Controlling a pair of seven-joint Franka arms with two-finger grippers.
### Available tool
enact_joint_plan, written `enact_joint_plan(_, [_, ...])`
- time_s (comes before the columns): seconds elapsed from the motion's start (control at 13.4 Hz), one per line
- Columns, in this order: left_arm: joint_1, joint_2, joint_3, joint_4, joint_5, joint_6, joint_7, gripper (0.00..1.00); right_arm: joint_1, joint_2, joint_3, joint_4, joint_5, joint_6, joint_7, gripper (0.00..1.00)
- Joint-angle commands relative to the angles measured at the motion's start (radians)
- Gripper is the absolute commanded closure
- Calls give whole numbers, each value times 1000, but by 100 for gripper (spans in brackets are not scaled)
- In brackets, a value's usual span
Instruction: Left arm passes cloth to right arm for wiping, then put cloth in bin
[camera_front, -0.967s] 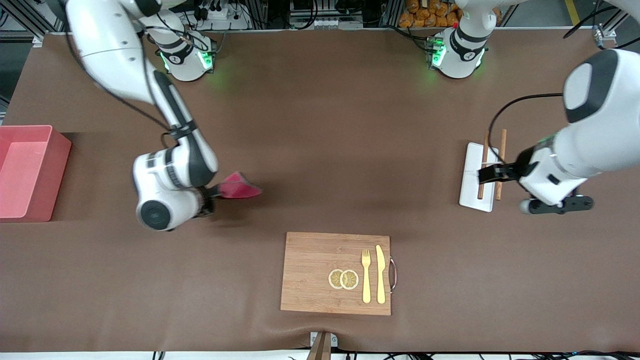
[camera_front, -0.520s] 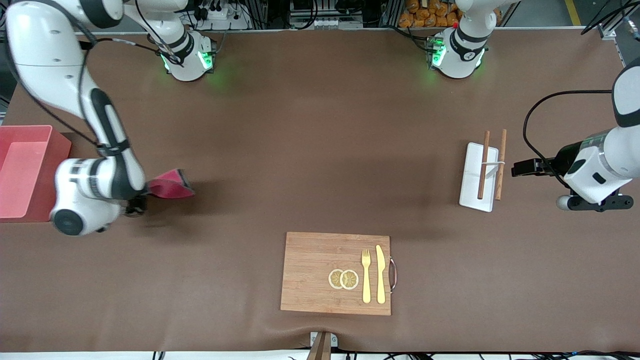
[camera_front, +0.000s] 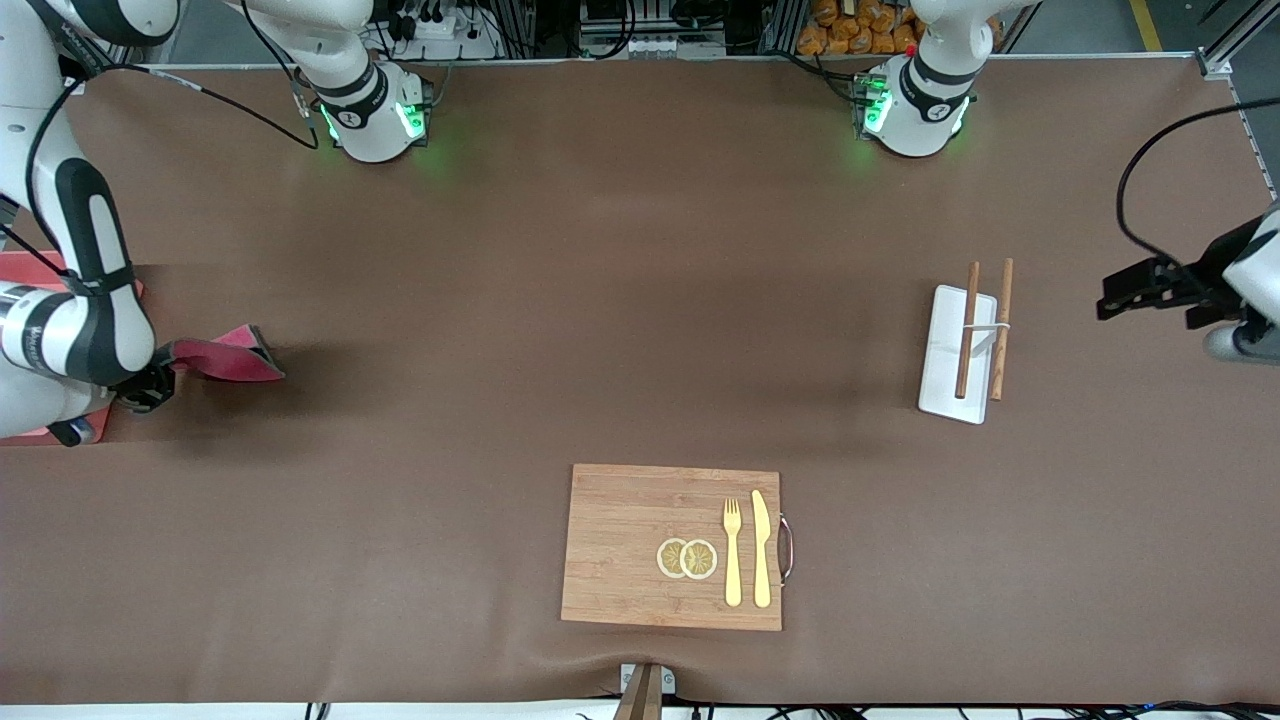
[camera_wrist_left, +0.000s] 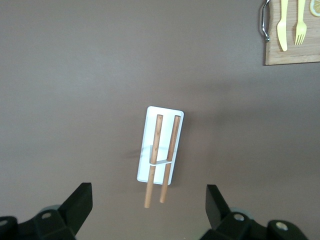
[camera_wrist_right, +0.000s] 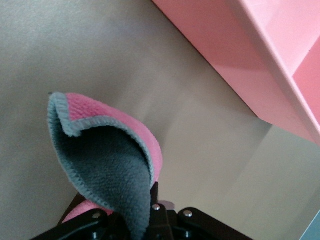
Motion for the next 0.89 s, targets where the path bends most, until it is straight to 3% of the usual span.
enact_joint_plan(0.0, [-166, -114, 141, -66, 26, -21, 24, 0, 52, -6, 29, -70, 40, 77, 66, 100])
enact_joint_plan(0.3, [-370, -210, 316, -139, 12, -45, 17, 0, 270, -12, 33, -66, 209, 83, 270, 100])
enact_joint_plan(0.82, [-370, -182, 319, -143, -32, -42, 3, 0, 615, -20, 35, 0, 415, 106, 627, 100])
